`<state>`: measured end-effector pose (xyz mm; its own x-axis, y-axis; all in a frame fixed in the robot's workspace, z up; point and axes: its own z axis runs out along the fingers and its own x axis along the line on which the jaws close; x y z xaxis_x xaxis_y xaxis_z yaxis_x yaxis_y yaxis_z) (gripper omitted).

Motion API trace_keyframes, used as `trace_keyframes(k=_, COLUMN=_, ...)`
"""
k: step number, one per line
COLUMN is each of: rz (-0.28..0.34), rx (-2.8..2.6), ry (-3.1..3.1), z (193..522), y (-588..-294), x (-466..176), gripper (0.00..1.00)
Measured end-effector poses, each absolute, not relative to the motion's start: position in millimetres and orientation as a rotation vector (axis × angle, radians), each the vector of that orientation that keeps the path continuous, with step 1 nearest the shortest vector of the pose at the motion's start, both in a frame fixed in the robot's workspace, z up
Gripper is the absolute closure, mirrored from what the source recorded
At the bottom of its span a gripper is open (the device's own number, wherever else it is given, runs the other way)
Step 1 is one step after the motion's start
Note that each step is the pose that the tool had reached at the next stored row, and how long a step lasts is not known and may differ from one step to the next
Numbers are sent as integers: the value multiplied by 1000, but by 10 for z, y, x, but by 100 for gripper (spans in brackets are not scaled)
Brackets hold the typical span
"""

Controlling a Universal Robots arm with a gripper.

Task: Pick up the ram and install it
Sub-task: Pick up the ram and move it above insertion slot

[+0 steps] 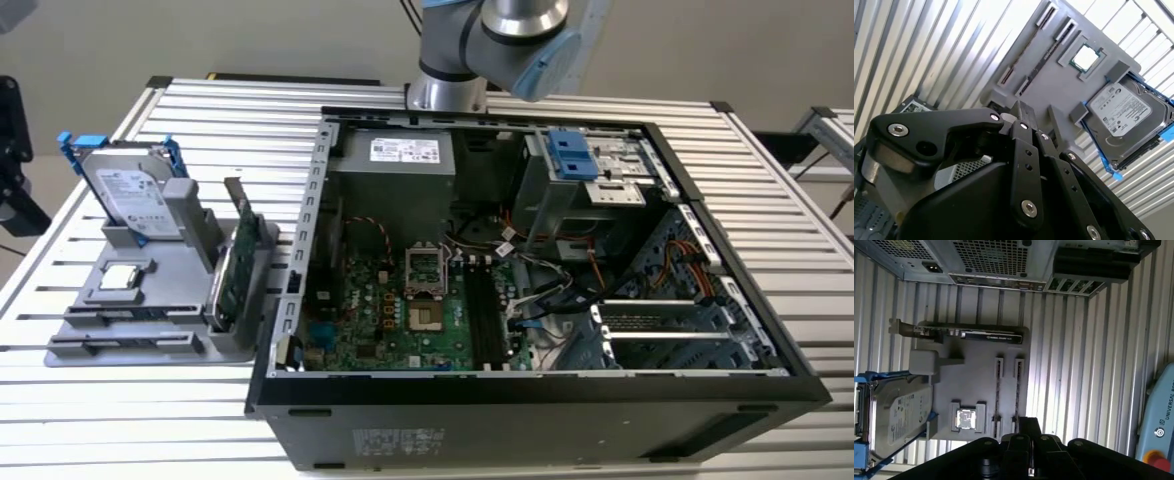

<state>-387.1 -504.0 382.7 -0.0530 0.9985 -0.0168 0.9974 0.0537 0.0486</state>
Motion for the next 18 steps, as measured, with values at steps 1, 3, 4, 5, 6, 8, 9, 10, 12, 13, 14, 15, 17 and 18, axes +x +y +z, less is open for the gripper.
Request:
trace_keyframes(k=1, rz=36, rx=2138, ry=2238, z=3826, y=-5041, x=-3871, gripper=100)
trace_keyframes(k=3, rz=36, rx=2156, ry=2221, z=3827, y=-5042, x=-3871, gripper=100)
trace_keyframes(k=4, rz=36, rx=2164, ry=2213, z=3827, y=-5042, x=-3871, gripper=100)
trace_keyframes(k=5, rz=35, rx=2173, ry=2204, z=3827, y=-5043, x=-3871, gripper=100)
trace_keyframes(k=6, rz=35, rx=2181, ry=2196, z=3827, y=-5043, x=-3871, gripper=100)
trace_keyframes(k=8, rz=35, rx=2197, ry=2180, z=3826, y=-5044, x=-3871, gripper=100)
trace_keyframes(k=9, rz=35, rx=2203, ry=2174, z=3826, y=-5044, x=-3871, gripper=100)
trace_keyframes(k=10, rz=34, rx=2210, ry=2167, z=3826, y=-5044, x=-3871, gripper=100)
trace_keyframes(k=12, rz=34, rx=2220, ry=2156, z=3826, y=-5044, x=-3871, gripper=100)
trace_keyframes(k=13, rz=34, rx=2221, ry=2155, z=3827, y=-5044, x=-3871, gripper=100)
trace_keyframes(k=14, rz=34, rx=2222, ry=2155, z=3827, y=-5044, x=-3871, gripper=100)
trace_keyframes(k=15, rz=34, rx=2222, ry=2154, z=3827, y=-5044, x=-3871, gripper=100)
trace_keyframes(k=17, rz=34, rx=2222, ry=2154, z=3827, y=-5044, x=-3871, gripper=100)
trace_keyframes(k=18, rz=34, rx=2223, ry=2153, z=3826, y=-5044, x=-3871, gripper=100)
